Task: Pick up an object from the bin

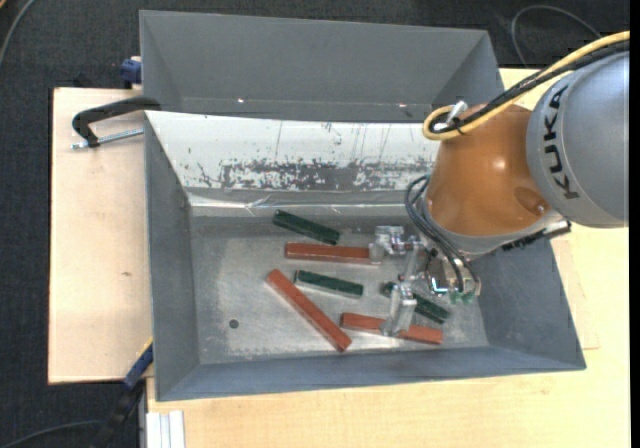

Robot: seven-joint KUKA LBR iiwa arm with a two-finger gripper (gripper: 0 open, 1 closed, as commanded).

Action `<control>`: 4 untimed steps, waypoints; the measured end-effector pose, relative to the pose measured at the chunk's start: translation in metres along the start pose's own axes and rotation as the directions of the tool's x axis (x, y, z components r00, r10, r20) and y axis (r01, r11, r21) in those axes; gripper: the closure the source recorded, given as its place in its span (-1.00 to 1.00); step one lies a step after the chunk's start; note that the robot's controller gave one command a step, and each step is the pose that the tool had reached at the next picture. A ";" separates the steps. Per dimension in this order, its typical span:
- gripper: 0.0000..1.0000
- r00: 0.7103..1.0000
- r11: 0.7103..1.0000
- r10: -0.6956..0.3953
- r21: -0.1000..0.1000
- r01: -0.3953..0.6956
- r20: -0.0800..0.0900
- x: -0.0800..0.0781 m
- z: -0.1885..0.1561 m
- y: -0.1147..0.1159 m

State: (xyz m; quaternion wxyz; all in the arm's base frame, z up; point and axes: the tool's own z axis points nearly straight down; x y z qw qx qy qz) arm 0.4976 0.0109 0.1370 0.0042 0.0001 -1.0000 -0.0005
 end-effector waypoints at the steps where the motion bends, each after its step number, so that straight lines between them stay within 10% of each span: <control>1: -1.00 1.000 1.000 0.003 -0.001 -0.003 0.013 -0.068 0.068 0.018; 2: -1.00 0.999 1.000 -0.030 -0.003 0.030 0.017 -0.085 0.064 0.081; 3: 1.00 1.000 1.000 -0.025 -0.002 0.025 0.019 -0.087 0.061 0.077; 4: 1.00 0.997 0.997 -0.071 0.000 0.071 0.024 -0.076 -0.109 0.059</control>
Offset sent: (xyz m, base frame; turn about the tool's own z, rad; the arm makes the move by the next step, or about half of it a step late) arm 0.0650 0.0164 -0.0655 0.0046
